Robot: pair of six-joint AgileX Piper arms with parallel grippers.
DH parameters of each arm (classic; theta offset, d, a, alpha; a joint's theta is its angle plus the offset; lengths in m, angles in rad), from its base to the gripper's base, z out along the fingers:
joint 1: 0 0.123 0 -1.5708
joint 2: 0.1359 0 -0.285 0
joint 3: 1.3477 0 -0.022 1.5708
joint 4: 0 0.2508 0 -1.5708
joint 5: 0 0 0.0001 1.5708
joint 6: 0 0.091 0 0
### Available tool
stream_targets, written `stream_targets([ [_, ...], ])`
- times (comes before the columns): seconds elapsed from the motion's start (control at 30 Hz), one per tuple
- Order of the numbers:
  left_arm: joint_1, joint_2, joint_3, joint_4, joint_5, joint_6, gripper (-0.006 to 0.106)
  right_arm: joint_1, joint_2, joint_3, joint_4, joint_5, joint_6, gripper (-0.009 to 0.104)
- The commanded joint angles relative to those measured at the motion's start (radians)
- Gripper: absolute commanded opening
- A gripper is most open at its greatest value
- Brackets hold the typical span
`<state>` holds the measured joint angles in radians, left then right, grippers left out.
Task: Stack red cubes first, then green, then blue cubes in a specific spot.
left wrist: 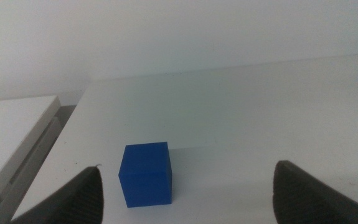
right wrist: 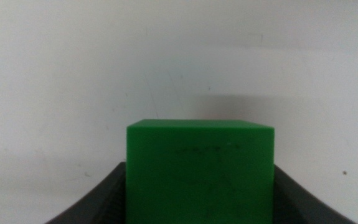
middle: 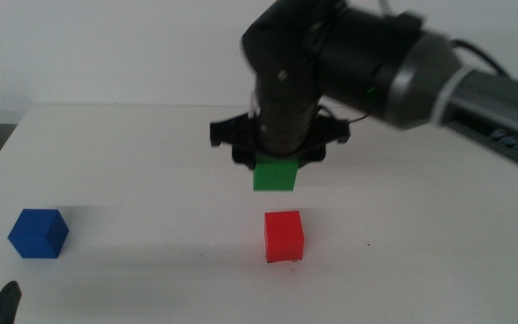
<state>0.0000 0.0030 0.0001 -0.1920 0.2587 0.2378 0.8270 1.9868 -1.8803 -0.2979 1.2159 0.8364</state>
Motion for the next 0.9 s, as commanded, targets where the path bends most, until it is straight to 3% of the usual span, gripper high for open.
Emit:
stream_targets([
  [0.0,0.0,-0.003,0.0,-0.001,-0.015,-0.001,0.092,0.017,0.019,0.003,-0.031,0.005,0.019,0.011],
  [0.37,0.0,-0.003,0.0,-0.001,-0.015,-0.001,0.092,0.056,0.035,0.023,-0.064,0.005,0.023,0.011],
  [0.6,0.0,-0.003,0.0,-0.001,-0.015,-0.001,0.092,0.051,-0.068,0.2,-0.093,0.005,0.06,0.011],
  [0.87,0.0,-0.003,0.0,-0.001,-0.015,-0.001,0.092,0.04,-0.042,0.224,-0.049,-0.105,0.058,0.011],
])
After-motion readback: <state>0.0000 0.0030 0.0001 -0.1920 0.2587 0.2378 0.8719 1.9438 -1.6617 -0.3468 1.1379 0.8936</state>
